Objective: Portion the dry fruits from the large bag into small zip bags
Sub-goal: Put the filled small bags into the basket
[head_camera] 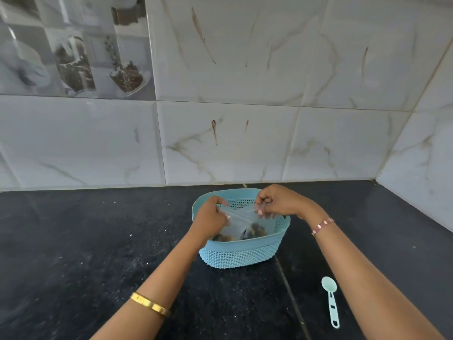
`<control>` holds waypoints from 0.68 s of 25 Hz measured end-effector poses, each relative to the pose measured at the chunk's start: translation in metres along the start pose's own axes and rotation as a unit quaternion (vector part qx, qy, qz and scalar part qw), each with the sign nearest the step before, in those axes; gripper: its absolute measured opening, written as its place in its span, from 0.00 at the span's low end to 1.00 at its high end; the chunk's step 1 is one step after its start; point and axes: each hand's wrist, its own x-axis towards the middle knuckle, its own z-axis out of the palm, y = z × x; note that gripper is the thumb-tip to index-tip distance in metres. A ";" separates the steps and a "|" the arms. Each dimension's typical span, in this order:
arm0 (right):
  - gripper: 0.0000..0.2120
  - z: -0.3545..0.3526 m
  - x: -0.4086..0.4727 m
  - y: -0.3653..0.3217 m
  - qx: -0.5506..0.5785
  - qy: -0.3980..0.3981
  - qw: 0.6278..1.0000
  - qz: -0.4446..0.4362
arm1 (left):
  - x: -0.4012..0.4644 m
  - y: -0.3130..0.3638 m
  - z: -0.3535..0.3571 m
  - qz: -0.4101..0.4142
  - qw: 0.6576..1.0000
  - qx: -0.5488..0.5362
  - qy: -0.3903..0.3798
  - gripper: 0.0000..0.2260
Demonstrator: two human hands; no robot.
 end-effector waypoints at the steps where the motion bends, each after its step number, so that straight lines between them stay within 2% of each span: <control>1: 0.05 0.002 0.003 0.001 -0.018 -0.028 0.999 0.005 | 0.001 0.000 0.001 0.016 0.998 0.065 -0.016 0.14; 4: 0.06 0.008 0.012 0.004 -0.077 -0.068 0.994 0.023 | 0.003 0.003 0.002 0.053 0.972 0.227 -0.040 0.16; 7: 0.07 0.016 0.022 0.012 -0.126 -0.045 0.991 0.030 | 0.002 0.003 0.002 0.046 0.938 0.339 -0.059 0.12; 9: 0.07 0.018 0.024 0.015 -0.132 -0.031 0.990 0.030 | 0.001 0.001 0.002 0.040 0.929 0.365 -0.055 0.08; 11: 0.07 0.017 0.024 0.015 -0.116 -0.027 0.993 0.019 | 0.002 0.002 0.002 0.038 0.934 0.352 -0.044 0.06; 14: 0.06 0.014 0.021 0.013 -0.090 -0.035 0.995 0.002 | 0.003 0.004 0.001 0.031 0.942 0.333 -0.035 0.07; 17: 0.07 0.018 0.020 0.016 -0.107 -0.024 0.994 0.014 | 0.004 0.002 0.004 0.031 0.926 0.375 -0.035 0.09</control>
